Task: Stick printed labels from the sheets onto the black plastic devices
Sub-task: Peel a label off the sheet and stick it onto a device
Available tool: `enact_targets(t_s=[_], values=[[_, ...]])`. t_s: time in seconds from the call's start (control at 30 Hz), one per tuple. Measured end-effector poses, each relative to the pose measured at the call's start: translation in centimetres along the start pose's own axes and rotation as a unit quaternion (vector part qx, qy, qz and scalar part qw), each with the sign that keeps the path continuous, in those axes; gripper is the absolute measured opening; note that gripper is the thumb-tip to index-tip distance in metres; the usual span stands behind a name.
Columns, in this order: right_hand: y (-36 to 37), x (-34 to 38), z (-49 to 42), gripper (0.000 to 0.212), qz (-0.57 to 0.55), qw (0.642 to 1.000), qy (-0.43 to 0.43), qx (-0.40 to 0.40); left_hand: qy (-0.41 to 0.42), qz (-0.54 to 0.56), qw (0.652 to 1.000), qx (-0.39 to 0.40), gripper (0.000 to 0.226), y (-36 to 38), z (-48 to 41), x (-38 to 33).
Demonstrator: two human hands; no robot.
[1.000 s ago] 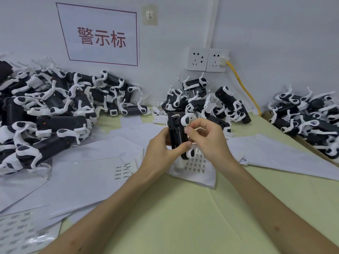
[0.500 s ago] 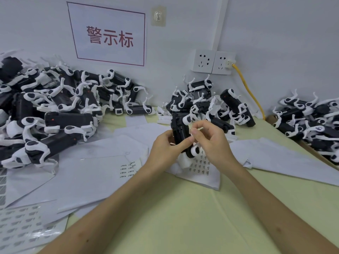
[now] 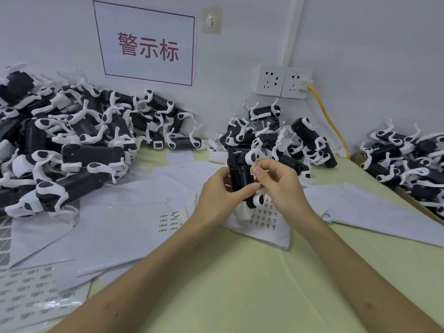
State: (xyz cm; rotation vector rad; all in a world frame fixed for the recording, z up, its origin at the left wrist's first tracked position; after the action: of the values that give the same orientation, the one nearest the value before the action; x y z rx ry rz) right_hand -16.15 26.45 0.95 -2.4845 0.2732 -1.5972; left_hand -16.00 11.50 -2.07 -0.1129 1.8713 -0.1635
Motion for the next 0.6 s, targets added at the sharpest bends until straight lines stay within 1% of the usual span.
enact_targets(t_s=[0.1,0.4,0.6], values=[[-0.14,-0.22,-0.08,0.008,0.003,1.0,0.009,-0.003,0.007,-0.011,1.0,-0.003,0.038,0.0,-0.01,-0.01],[-0.07,-0.44,0.0,0.008,-0.004,1.0,0.029,0.006,0.013,-0.044,0.999,-0.016,0.044,-0.21,0.15,-0.3],[0.05,-0.4,0.1,0.014,-0.006,0.999,0.037,0.009,0.016,-0.058,0.998,-0.02,0.044,-0.13,0.28,-0.37]])
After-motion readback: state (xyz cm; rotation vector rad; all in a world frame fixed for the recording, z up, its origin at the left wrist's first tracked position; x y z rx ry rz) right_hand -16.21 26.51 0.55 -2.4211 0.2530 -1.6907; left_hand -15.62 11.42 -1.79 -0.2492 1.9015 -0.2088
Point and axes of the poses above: each hand's wrist, its own z-axis away from the middle knuckle, its own y-axis out of the palm, x = y × z, the point moved 8 cm from there along -z, towards the middle knuckle, and after that the axes turned 1 degree about x, right-handed, at the moved point
